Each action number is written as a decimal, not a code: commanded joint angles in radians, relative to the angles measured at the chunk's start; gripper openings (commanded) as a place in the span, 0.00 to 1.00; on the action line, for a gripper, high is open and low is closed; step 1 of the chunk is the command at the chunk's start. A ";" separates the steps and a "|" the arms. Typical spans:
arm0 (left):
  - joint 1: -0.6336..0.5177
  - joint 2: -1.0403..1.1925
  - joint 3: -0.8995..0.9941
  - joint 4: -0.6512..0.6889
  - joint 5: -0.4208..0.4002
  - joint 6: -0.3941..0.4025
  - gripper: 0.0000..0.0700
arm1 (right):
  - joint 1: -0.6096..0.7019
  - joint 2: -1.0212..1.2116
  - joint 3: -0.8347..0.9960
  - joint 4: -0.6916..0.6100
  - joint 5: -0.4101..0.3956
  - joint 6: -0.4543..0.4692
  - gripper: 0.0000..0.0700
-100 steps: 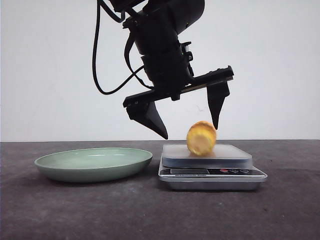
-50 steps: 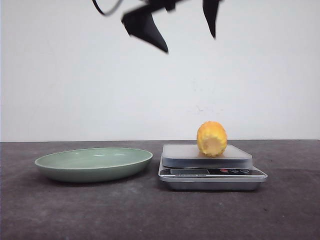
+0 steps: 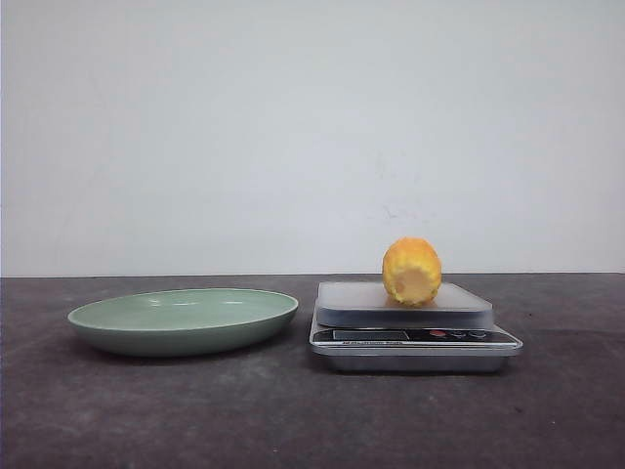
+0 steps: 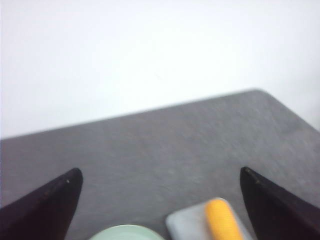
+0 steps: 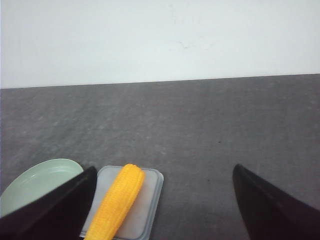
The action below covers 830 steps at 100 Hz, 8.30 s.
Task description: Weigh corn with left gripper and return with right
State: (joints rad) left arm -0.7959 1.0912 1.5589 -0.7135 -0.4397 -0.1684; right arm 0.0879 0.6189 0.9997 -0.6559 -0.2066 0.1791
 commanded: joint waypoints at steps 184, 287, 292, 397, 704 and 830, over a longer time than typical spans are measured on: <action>0.569 -0.917 -0.309 -0.704 0.275 -0.188 0.73 | 0.435 0.747 0.037 0.250 0.155 0.128 0.78; 0.570 -0.917 -0.309 -0.716 0.275 -0.179 0.73 | 0.462 0.965 0.038 0.293 0.190 0.249 0.00; 0.570 -0.917 -0.309 -0.716 0.275 -0.179 0.73 | 0.463 0.965 0.038 0.294 0.205 0.252 0.00; 0.570 -0.917 -0.309 -0.701 0.275 -0.179 0.73 | 0.752 1.158 0.515 0.261 0.237 0.258 0.00; 0.566 -0.917 -0.310 -0.692 0.264 -0.134 0.00 | 0.044 -0.373 -0.085 -0.331 0.155 0.003 0.01; 0.733 -1.088 -1.344 0.608 0.414 -0.020 0.00 | 0.044 -0.373 -0.085 -0.314 0.155 0.003 0.01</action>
State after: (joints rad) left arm -0.0631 0.0139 0.3008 -0.2359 -0.0444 -0.2012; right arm 0.1307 0.2451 0.9024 -0.9821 -0.0517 0.1726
